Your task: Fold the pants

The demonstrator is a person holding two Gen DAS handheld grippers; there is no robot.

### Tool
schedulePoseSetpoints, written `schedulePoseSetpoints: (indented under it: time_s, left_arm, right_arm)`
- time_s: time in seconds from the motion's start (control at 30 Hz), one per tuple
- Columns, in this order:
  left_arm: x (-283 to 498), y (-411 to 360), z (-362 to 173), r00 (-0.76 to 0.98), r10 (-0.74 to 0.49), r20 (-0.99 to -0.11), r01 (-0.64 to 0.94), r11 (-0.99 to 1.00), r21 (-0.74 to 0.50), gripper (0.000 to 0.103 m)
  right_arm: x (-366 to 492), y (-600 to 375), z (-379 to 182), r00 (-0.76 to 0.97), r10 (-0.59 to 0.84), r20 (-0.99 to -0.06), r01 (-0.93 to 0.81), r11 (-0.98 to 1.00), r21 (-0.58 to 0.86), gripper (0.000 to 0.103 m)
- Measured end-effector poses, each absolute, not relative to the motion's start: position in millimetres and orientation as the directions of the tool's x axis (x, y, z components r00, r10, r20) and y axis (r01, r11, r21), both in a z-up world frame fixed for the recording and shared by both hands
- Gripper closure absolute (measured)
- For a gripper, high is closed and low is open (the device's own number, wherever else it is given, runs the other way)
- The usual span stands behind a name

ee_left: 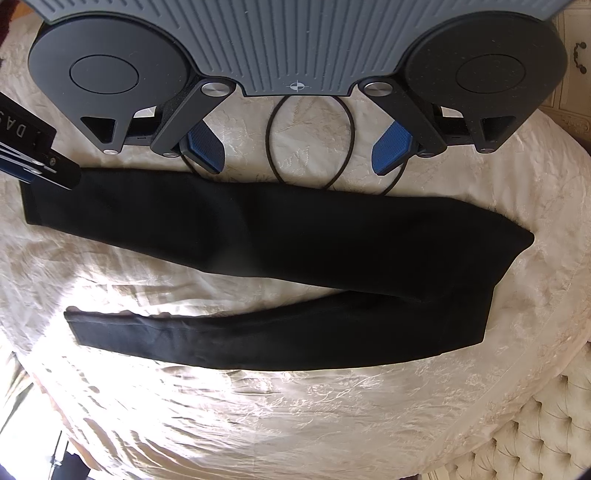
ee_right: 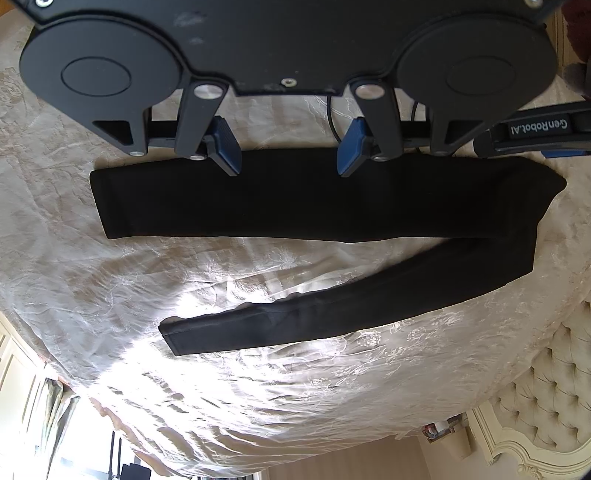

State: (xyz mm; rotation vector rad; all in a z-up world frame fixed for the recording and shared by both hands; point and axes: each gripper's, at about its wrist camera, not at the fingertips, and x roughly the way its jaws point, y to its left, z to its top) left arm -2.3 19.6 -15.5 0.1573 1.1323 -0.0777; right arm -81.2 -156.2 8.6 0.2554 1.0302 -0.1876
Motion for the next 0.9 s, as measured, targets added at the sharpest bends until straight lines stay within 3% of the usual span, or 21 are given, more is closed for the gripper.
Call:
schedulePoseSetpoints:
  time_s: [0.53, 0.9]
  left_arm:
    - [28, 49, -17, 0.452, 0.074, -0.889, 0.094, 0.987, 0.129, 0.022]
    - [115, 46, -44, 0.380, 0.040, -0.924, 0.126, 0.987, 0.095, 0.026]
  right_arm:
    - [-64, -146, -16, 0.512, -0.015, -0.859, 0.231, 0.965, 0.121, 0.042]
    - [40, -166, -37, 0.438, 0.004, -0.899, 0.193, 0.976, 0.098, 0.042]
